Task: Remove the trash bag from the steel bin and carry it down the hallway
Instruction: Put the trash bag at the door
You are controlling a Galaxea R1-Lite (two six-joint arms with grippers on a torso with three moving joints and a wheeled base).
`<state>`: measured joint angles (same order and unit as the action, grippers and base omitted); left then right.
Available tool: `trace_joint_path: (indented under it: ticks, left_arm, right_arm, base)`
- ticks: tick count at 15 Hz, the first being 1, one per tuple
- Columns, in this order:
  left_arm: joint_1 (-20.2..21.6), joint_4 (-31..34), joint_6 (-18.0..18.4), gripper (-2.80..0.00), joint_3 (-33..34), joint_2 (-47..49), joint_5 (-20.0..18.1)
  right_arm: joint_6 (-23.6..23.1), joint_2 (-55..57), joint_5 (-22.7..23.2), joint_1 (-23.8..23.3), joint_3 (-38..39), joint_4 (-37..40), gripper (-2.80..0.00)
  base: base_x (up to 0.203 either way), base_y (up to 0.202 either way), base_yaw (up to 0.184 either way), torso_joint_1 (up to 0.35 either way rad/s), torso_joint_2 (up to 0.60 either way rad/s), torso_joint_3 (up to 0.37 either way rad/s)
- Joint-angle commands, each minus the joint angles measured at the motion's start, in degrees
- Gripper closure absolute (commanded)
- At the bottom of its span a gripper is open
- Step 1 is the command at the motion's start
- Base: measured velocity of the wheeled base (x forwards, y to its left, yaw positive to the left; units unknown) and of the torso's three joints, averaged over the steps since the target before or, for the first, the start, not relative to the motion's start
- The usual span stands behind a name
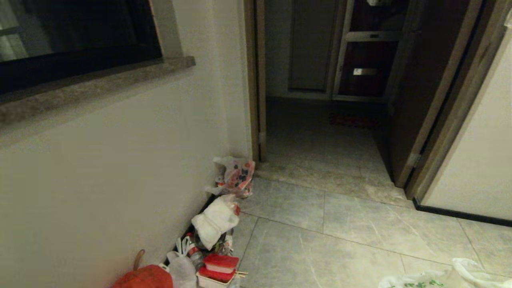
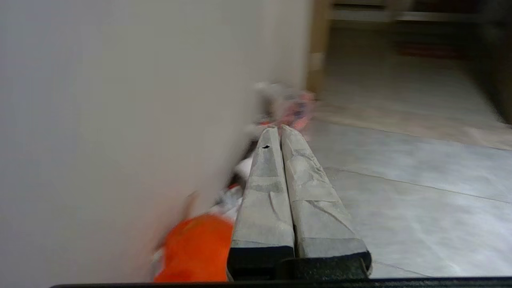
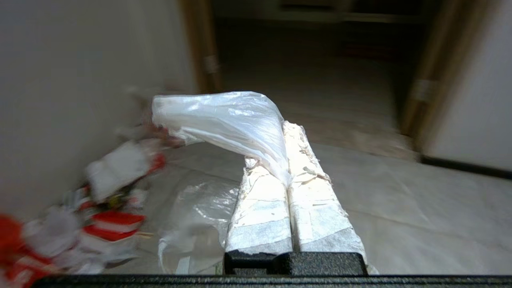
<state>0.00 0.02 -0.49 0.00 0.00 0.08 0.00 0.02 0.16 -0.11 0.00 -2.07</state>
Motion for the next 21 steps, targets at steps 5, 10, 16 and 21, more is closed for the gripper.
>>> trace_joint_path:
  ticks: [5, 10, 16, 21]
  left_arm:
    - [0.00, -0.02, -0.04, 0.00, 0.01, 0.09, 0.01]
    - [0.00, -0.02, -0.04, 0.00, 0.05, 0.09, 0.01]
    - [0.00, -0.02, -0.04, 0.00, 0.09, 0.09, 0.01]
    - [0.00, -0.02, -0.04, 0.00, 0.09, 0.09, 0.01]
  right_arm:
    - [0.00, 0.06, 0.02, 0.02, 0.70, -0.02, 0.00]
    - [0.00, 0.06, 0.02, 0.02, 0.70, 0.05, 0.00]
    - [0.00, 0.06, 0.02, 0.02, 0.70, 0.05, 0.00]
    - [0.00, 0.06, 0.11, 0.02, 0.70, 0.05, 0.00]
  base:
    - [0.000, -0.009, 0.172, 0.005, 0.00, 0.004]
    - [0.001, -0.009, 0.171, 0.002, 0.00, 0.002]
    - [0.000, -0.008, 0.165, 0.001, 0.00, 0.004]
    - [0.001, 0.000, 0.023, 0.001, 0.00, 0.001]
